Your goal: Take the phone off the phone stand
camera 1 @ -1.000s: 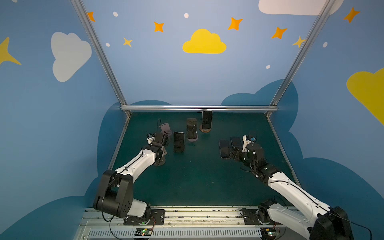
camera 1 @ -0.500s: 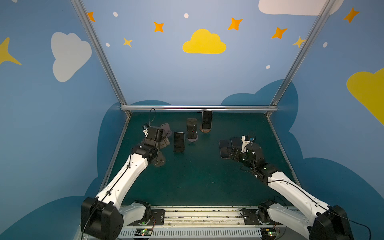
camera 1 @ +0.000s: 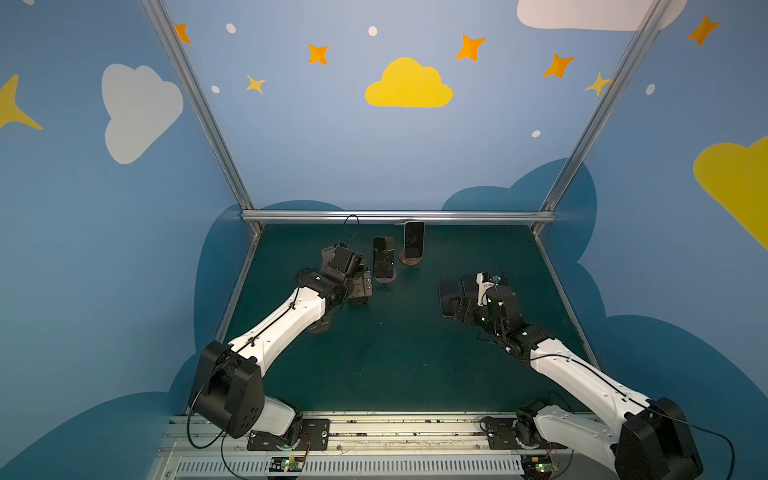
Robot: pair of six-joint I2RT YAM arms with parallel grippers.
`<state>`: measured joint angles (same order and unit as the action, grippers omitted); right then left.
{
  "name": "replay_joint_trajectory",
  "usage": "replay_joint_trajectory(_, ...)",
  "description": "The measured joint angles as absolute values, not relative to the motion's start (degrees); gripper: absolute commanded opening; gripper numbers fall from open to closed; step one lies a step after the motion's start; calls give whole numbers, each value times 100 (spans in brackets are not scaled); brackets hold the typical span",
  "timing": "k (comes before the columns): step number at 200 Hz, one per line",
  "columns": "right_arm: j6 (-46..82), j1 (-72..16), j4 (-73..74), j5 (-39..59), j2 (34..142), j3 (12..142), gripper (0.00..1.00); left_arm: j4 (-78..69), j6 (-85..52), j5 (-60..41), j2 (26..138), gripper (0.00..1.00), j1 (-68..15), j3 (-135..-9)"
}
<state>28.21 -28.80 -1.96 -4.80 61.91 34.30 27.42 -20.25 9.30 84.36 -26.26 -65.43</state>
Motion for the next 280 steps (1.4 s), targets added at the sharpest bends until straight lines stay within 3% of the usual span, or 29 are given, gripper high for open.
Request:
replay_joint_trajectory(121, 2648, -3074, -220, -659, 6425, 3555, 90, 1597, -1164, 1256, 9629, 99, -2615, -6654)
replay_joint_trajectory(280, 2467, -3245, -268, -792, 6512, 3662, 89, 840, -1184, 1201, 9944, 75, -2412, -6694)
